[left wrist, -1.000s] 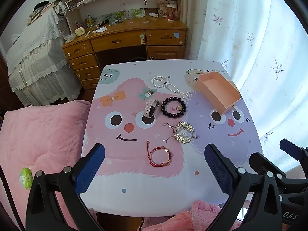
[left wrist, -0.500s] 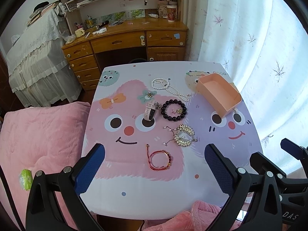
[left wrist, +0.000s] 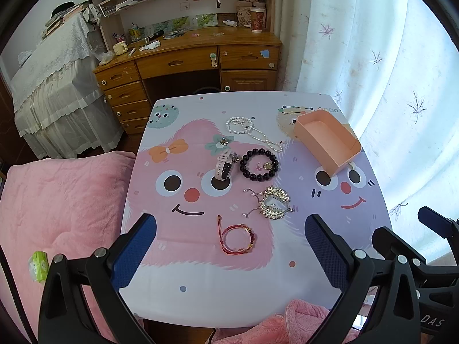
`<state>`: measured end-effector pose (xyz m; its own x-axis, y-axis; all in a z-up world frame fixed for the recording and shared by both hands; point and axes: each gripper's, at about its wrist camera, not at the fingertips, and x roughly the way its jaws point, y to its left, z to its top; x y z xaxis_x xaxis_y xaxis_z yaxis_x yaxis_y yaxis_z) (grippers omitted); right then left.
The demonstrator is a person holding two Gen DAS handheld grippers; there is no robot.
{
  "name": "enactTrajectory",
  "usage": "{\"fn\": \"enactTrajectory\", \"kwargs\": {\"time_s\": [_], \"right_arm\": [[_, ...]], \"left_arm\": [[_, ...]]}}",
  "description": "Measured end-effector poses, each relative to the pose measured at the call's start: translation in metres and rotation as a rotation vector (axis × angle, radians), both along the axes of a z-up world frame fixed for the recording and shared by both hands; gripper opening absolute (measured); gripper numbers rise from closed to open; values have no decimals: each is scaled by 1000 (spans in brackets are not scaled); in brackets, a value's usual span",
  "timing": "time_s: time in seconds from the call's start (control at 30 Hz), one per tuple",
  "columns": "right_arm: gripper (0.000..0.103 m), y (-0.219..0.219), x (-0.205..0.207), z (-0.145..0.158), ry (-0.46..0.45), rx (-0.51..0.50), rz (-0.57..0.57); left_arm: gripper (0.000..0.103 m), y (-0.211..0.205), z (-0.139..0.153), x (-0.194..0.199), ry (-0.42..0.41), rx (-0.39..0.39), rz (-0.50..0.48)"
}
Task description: Organize jewelry
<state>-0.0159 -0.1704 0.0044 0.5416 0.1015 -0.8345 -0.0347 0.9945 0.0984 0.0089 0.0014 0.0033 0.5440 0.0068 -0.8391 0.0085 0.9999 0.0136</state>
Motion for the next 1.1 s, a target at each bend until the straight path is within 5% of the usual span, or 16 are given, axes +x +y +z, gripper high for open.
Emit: {"fn": "enactTrajectory", "kwargs": {"time_s": [1.1], "right_arm": [[100,-1,3,1,-3,-1,3]], "left_arm": [[102,8,3,5,-6,4,5]]}}
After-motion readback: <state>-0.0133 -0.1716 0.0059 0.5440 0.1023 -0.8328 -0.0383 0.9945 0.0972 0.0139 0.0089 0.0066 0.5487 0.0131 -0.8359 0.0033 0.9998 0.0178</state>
